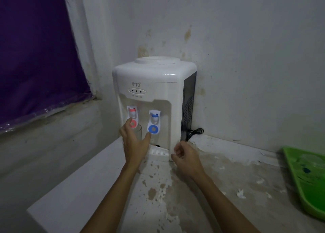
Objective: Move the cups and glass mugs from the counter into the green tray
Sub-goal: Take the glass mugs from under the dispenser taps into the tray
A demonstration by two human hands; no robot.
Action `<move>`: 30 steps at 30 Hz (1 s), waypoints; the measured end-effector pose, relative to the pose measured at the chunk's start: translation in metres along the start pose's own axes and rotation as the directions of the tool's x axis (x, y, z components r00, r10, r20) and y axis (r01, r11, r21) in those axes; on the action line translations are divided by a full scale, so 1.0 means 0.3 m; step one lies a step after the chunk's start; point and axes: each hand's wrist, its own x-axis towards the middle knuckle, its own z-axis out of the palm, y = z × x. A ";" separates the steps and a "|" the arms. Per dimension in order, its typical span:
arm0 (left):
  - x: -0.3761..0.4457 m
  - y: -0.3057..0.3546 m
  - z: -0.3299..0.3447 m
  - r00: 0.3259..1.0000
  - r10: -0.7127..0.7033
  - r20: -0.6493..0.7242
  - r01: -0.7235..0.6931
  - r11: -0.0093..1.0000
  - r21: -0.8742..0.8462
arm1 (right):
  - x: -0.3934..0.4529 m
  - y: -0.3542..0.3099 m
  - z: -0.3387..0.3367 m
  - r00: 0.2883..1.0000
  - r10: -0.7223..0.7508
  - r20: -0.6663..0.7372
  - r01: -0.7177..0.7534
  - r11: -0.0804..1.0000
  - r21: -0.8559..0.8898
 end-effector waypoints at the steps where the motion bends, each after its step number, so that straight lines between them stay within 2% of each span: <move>1: -0.001 0.001 -0.001 1.000 -0.005 -0.019 0.005 1.000 0.002 | 0.000 0.002 0.001 1.000 0.001 0.000 -0.001 1.000 -0.001; 5: 0.001 -0.021 -0.010 0.999 0.006 -0.039 -0.003 0.997 0.076 | -0.001 0.008 -0.001 1.000 0.000 0.015 0.000 1.000 -0.008; 13: 0.026 -0.041 -0.050 0.987 0.159 0.027 -0.160 0.935 0.315 | -0.004 0.000 -0.012 0.999 0.007 0.051 -0.005 1.000 -0.024; 17: 0.048 -0.043 -0.077 0.987 0.150 0.051 -0.158 0.912 0.379 | -0.009 -0.003 -0.008 0.998 0.013 0.061 -0.011 1.000 -0.029; 30: 0.008 -0.021 -0.177 0.983 0.121 0.141 -0.157 0.948 0.279 | -0.031 -0.048 0.007 0.997 0.018 0.073 -0.018 1.000 -0.001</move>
